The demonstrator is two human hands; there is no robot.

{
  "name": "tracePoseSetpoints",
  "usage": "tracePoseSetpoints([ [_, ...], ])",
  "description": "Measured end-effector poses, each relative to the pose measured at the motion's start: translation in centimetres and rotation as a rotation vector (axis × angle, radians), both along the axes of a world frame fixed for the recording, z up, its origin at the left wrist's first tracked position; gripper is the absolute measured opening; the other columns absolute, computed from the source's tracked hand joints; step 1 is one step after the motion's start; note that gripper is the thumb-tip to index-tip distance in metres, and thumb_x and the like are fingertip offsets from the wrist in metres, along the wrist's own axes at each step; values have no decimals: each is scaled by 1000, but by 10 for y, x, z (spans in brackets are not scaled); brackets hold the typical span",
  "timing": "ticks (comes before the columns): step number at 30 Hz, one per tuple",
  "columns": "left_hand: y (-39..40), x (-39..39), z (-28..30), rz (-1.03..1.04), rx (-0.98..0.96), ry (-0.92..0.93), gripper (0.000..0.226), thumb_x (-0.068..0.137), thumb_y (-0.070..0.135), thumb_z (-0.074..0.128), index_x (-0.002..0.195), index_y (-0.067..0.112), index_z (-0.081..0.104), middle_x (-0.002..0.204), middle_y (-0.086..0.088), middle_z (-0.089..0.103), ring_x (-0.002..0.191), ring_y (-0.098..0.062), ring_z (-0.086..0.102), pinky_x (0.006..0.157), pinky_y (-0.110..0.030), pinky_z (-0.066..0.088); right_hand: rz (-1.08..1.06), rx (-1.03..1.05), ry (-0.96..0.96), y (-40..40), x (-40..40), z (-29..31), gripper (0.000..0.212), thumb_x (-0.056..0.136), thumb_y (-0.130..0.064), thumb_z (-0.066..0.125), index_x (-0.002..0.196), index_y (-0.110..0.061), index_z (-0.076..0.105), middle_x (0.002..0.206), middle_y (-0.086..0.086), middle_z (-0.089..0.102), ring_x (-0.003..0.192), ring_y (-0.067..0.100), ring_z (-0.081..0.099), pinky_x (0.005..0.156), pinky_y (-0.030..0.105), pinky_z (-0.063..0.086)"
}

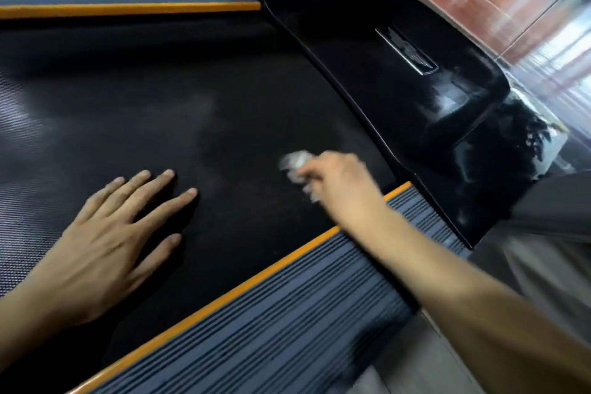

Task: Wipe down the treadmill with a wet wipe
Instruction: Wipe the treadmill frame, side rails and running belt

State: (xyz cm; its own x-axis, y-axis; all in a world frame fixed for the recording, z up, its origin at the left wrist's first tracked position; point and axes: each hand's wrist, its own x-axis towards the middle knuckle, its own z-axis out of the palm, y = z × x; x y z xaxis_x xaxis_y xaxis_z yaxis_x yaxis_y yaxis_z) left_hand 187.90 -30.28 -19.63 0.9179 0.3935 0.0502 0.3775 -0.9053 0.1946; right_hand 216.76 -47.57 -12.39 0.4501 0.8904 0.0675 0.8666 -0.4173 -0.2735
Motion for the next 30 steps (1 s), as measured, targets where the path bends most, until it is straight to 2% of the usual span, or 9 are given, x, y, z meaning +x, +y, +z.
tracePoseSetpoints([
  [3,-3,-5,0,19,-21,-1,62,100,61,24,159,43,23,168,3,23,156,-19,13,126,-47,14,-298,-243,-250,-13,71,8,38,93,-11,57,121,-34,68,103,10,63,96,32,64,81,37,53],
  [5,-7,-3,2,32,-24,10,63,98,59,27,159,42,24,167,3,25,156,-20,15,126,-48,15,-347,-300,-373,-12,76,3,36,93,-5,54,120,-25,68,104,12,61,95,34,62,74,35,47],
  [9,-7,-3,3,32,-7,19,63,99,62,23,159,43,23,167,2,24,156,-20,14,126,-48,15,-364,-145,-129,-3,23,-1,28,79,1,57,89,-21,71,103,6,70,95,29,67,80,30,51],
  [11,-8,-4,4,41,-10,13,63,98,62,22,159,43,23,167,2,24,156,-20,15,126,-47,14,-184,-43,23,-2,-27,2,29,77,1,58,82,-24,71,110,-3,71,101,20,66,86,23,48],
  [14,-7,-3,5,37,-17,8,64,98,62,23,159,43,23,167,2,25,156,-21,16,126,-47,15,72,-68,72,-2,-69,0,24,82,1,58,89,-18,71,109,0,67,104,17,61,75,12,32],
  [18,-8,-3,6,50,-34,3,64,97,61,27,158,43,25,167,2,26,156,-21,17,126,-47,15,-284,-246,-206,-8,16,0,21,92,-22,56,106,-17,72,102,12,65,99,33,65,83,36,53],
  [21,-11,-2,8,46,-18,-6,63,98,59,29,158,39,30,165,-2,31,154,-24,22,126,-45,16,-526,-339,-321,-24,61,3,24,96,-13,52,114,-6,65,116,18,65,107,39,64,87,41,52],
  [26,-12,-3,7,55,14,-14,63,98,57,30,157,35,34,164,-6,32,153,-27,24,125,-47,18,-540,-274,-63,-17,11,1,17,83,-5,59,90,-18,67,107,16,68,100,36,66,86,35,54],
  [30,-12,-3,10,72,-27,-35,64,96,55,34,156,31,36,163,-7,33,152,-28,26,126,-46,17,-179,-79,54,7,-102,-8,16,74,-8,56,79,-22,62,107,2,67,102,30,65,84,36,50],
])
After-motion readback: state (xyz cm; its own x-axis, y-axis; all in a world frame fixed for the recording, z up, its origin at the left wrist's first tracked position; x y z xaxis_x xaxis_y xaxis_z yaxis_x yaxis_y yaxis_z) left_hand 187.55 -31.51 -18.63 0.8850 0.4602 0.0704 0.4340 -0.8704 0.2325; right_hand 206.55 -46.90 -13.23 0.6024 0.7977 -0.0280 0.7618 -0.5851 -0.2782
